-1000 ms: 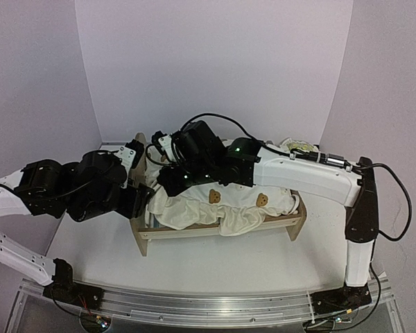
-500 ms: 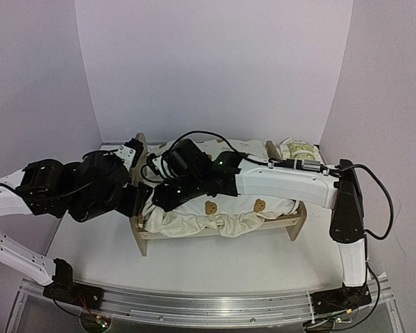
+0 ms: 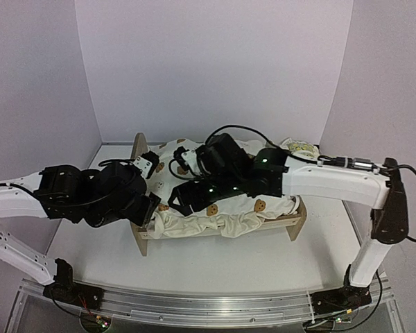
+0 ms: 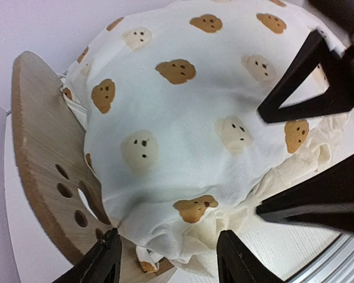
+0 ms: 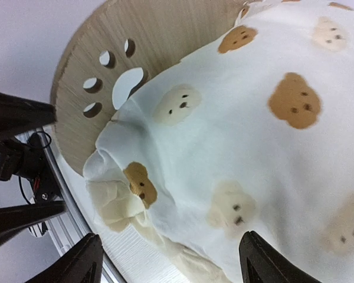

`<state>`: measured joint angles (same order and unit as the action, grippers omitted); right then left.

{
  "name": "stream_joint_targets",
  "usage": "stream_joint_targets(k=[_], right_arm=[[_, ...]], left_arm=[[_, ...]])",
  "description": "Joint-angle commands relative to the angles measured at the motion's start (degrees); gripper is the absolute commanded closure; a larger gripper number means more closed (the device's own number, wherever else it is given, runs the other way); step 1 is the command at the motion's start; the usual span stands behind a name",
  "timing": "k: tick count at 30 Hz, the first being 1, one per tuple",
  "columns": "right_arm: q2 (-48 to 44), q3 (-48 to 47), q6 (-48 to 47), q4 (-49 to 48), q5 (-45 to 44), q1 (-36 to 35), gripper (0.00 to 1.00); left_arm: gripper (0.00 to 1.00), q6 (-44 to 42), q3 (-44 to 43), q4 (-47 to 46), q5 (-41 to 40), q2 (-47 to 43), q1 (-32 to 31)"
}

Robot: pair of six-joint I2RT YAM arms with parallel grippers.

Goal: Set up the pet bed

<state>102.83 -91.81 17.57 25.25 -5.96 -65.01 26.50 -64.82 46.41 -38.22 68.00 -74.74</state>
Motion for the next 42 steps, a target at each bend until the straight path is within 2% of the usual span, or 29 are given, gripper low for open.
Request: stream_joint_targets(k=[1, 7, 10, 12, 17, 20, 29, 34, 42], right_arm=[[-11.77, 7.79, 2.43, -3.15, -4.90, 0.14, 0.18], [-21.83, 20.10, 5.74, -7.35, -6.77, 0.15, 0.18], [-24.59, 24.35, 7.15, -8.95, -7.04, 0.11, 0.18], [-25.70, 26.26, 7.41, -9.63, -7.51, 0.14, 0.18], [-26.17, 28.37, 7.72, -9.87, -8.34, 0.11, 0.18], [-26.35, 28.91, 7.83, -9.87, -8.20, 0.14, 0.18], [-27.82, 31.28, 8.47, -10.21, -8.29, 0.15, 0.18], [-29.02, 32.44, 8.93, -10.36, -8.02, 0.14, 0.18], [-31.21, 34.52, 9.65, -10.66, -7.95, 0.12, 0.18]], left_arm=[[0.43, -2.23, -2.27, -0.07, 3.83, 4.60, -0.23], [0.41, -1.65, -2.18, 0.56, 6.79, 8.51, -0.21], [0.32, -4.06, -3.18, 0.81, 7.01, 12.00, -0.30], [0.30, -5.94, -4.74, 2.05, 6.34, 14.72, -0.34], [0.29, -10.12, -7.90, 1.85, 3.86, 17.13, -2.65], [0.33, -12.94, -8.13, 1.45, 4.28, 16.78, -2.98], [0.30, -14.16, -7.95, 6.72, -0.72, 21.12, -3.11], [0.40, -14.65, -6.78, 5.35, -4.15, 21.17, -2.95], [0.65, -14.85, -6.20, 5.00, -5.90, 21.58, -2.32]])
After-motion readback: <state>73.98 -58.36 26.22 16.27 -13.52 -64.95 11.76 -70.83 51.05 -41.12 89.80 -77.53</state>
